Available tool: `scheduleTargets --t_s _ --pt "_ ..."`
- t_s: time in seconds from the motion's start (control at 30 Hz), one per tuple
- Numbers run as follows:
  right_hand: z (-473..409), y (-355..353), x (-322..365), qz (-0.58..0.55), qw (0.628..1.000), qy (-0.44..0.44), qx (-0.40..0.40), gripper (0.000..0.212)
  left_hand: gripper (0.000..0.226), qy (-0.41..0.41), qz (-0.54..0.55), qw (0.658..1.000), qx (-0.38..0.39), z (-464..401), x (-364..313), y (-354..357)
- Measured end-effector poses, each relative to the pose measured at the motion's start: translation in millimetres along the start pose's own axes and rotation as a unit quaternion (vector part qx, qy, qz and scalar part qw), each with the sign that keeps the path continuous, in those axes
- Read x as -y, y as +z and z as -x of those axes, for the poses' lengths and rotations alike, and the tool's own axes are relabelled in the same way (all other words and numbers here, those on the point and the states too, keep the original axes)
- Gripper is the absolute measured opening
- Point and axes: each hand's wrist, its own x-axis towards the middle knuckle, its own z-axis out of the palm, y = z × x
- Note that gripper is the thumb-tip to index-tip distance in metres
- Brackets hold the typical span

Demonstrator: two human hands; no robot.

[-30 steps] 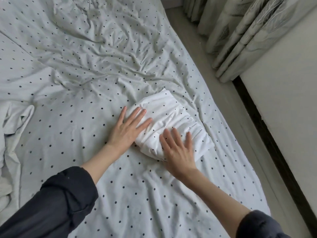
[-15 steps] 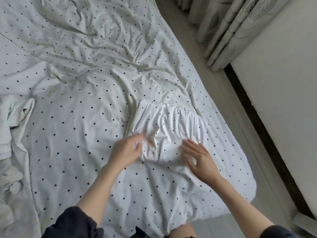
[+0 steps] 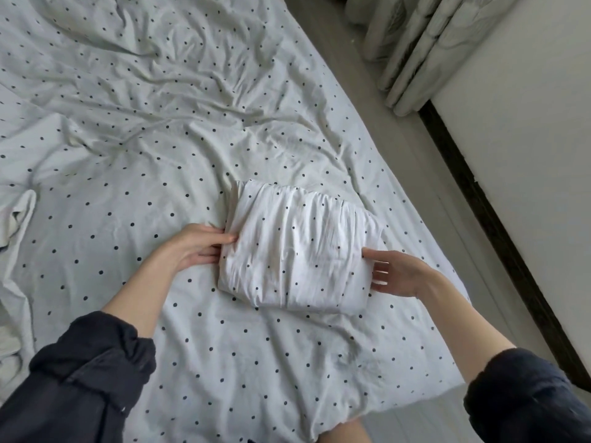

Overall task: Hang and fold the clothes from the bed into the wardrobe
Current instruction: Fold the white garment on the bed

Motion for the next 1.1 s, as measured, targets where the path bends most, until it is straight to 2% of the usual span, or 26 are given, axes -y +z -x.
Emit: scheduleTargets --t_s 0.23,0.47,0.57,0.63,0.87,1.03,1.1 --pt "-14.1 0.8 -2.2 0.032 0.998 0.023 0.051 0.017 0.014 -0.02 0.034 0.999 0.025 -4.8 1.6 2.5" --pt "-12.7 1.5 -1.4 0.048 0.998 -0.004 0.049 0.018 0.007 -0.018 0.039 0.999 0.022 -0.7 -1.2 3.4" --pt "-9.6 0.6 -1.8 0.046 0.997 -0.017 0.056 0.03 0.009 -0.008 0.026 0.999 0.017 4.9 -2.6 2.3" --pt "-4.8 0.3 -0.7 0.046 0.997 -0.026 0.059 0.026 0.011 -0.004 0.024 1.0 0.018 11.5 -3.6 0.5" --pt "25.6 2.3 6.7 0.062 0.996 -0.057 0.034 0.012 0.02 -0.004 0.023 1.0 0.017 36.6 -1.9 0.8" --pt "25.8 -4.3 -15.7 0.08 0.996 -0.05 -0.001 0.016 0.023 -0.039 -0.016 0.999 0.021 48.7 21.1 8.1" --pt "21.1 -6.5 -27.1 0.096 0.995 -0.038 -0.008 0.017 0.017 -0.053 -0.046 0.998 0.006 50.6 33.0 16.5"
